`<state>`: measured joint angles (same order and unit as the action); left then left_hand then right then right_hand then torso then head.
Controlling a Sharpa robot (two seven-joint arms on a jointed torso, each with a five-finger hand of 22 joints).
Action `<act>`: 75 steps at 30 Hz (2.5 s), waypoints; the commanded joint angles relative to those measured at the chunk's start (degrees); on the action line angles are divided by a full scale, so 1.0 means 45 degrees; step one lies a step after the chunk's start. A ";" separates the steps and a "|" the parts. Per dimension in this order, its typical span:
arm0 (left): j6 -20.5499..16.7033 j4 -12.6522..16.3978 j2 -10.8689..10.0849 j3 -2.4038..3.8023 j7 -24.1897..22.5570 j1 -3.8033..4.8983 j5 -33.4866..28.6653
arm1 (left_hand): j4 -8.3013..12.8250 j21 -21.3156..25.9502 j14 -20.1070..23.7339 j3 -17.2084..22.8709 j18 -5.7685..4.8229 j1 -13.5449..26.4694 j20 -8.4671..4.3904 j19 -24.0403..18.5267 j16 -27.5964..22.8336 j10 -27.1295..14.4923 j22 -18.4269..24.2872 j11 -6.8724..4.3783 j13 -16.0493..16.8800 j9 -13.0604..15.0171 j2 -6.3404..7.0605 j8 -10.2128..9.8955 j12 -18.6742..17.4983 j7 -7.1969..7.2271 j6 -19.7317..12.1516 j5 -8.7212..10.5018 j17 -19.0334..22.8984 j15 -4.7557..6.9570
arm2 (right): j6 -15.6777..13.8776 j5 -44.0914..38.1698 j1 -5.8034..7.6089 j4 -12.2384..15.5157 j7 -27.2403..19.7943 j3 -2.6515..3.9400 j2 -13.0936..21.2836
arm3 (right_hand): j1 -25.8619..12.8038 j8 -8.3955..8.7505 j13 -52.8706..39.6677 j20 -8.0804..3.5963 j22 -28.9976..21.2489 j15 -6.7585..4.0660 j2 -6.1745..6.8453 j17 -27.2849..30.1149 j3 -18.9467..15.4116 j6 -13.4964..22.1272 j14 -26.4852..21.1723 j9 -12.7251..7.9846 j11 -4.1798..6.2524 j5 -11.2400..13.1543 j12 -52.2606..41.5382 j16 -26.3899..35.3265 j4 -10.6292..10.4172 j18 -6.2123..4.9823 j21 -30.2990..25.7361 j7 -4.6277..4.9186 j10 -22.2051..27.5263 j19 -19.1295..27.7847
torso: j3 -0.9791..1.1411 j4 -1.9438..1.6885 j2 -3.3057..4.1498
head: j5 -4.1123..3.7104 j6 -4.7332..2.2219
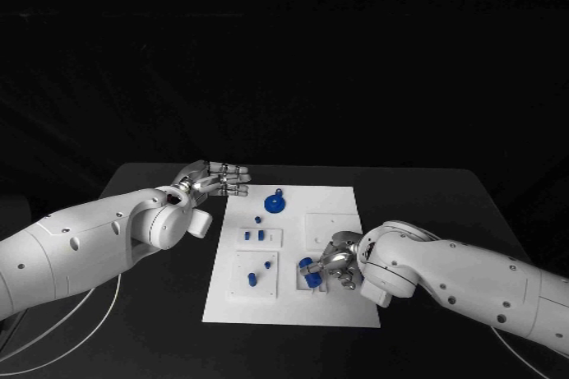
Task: Assemble the parts on the task board
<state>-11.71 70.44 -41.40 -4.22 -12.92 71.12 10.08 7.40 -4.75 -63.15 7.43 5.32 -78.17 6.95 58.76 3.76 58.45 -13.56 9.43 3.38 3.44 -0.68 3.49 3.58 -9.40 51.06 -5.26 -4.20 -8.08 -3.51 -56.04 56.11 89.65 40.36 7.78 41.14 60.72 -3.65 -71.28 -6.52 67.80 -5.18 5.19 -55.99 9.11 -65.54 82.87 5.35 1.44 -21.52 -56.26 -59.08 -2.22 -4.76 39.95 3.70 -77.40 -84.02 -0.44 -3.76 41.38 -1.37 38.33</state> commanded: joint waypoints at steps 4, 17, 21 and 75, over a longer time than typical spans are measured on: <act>0.0071 0.0001 0.0022 0.0006 -0.0179 -0.0005 -0.0009 | -0.0048 -0.0046 0.0078 -0.0006 -0.0062 0.0014 0.0019 0.0050 -0.0028 -0.0065 0.0012 -0.0039 -0.0001 -0.0014 0.0047 0.0018 0.0034 0.0013 0.0014 -0.0040 -0.0012 -0.0010 | 0.0269 0.0143 -0.0005 0.0004 0.0466 -0.0017 -0.0034 | 0.0043 0.0001 0.0022 -0.0041 0.0009 -0.0060 -0.0124 0.0002 -0.0079 -0.0049 0.0003 0.0018 0.0079 0.0414 0.0041 0.0020 -0.0088 -0.0003 0.0022 -0.0007 -0.0017 -0.0629 | -0.0007 -0.0006 -0.0003 | -0.0010 0.0005; 0.0093 -0.0001 0.0003 0.0005 -0.0141 -0.0005 -0.0009 | -0.0048 -0.0046 0.0078 -0.0006 -0.0062 0.0014 0.0019 0.0050 -0.0028 -0.0065 0.0012 -0.0039 -0.0001 -0.0014 0.0047 0.0018 0.0034 0.0013 0.0014 -0.0040 -0.0012 -0.0010 | 0.0186 -0.0160 -0.0006 -0.0352 0.0526 -0.0260 -0.0318 | 0.0102 -0.0001 0.0087 -0.0024 -0.0068 -0.0045 0.0113 0.0074 -0.0121 0.0021 0.0002 0.0098 0.0058 0.1675 0.0124 0.0140 -0.0797 -0.0025 -0.0122 0.0008 0.0025 -0.0629 | 0.0014 -0.0039 0.0013 | 0.0021 0.0030; 0.0092 -0.0001 -0.0007 0.0005 -0.0133 -0.0004 -0.0009 | -0.0048 -0.0046 0.0078 -0.0006 -0.0062 0.0014 0.0019 0.0050 -0.0028 -0.0065 0.0012 -0.0039 -0.0001 -0.0014 0.0047 0.0018 0.0034 0.0013 0.0014 -0.0040 -0.0012 -0.0010 | 0.0125 -0.0396 -0.0007 -0.0455 0.0518 -0.0324 -0.0404 | 0.0071 -0.0004 0.0104 -0.0018 -0.0089 -0.0038 0.0340 0.0101 -0.0031 0.0068 -0.0002 0.0139 0.0044 0.2717 0.0141 0.0181 -0.1258 -0.0039 -0.0143 0.0015 0.0039 -0.0628 | -0.0001 -0.0020 0.0005 | 0.0036 0.0038; 0.0052 0.0007 -0.0137 -0.0259 -0.0212 -0.0009 -0.0033 | -0.0054 -0.0121 0.0056 0.0007 -0.0069 0.0010 0.0011 0.0064 -0.0027 -0.0044 0.0212 -0.0050 -0.0001 -0.0009 0.0045 0.0025 0.0037 0.0019 0.0111 -0.0031 -0.0014 -0.0002 | 0.1669 -0.0694 0.0274 0.0190 0.0035 0.1336 0.2640 | 0.0375 0.0007 -0.0324 -0.0009 0.0037 -0.0031 -0.0484 0.0035 -0.0416 0.0039 0.0004 -0.0032 0.0045 0.2100 -0.0538 0.0144 0.0724 -0.0041 -0.0030 0.0038 -0.0139 -0.0618 | 0.0084 0.0074 -0.0089 | -0.0094 -0.0253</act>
<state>-11.74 70.31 -42.06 -5.40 -13.08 71.11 10.06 7.40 -4.97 -63.15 7.43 5.32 -78.17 6.95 58.76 3.76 58.45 -12.66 9.43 3.37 3.44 -0.68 3.49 3.58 -9.38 51.08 -5.26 -4.19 -8.08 -1.46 -57.24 57.42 90.61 38.34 13.77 52.64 62.46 -3.49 -72.78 -6.52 67.91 -5.17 3.31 -55.90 7.19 -65.05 82.87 5.26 1.64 -11.93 -58.93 -58.45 0.70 -4.80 39.96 3.80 -77.82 -84.02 -0.12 -3.44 40.97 -1.52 37.12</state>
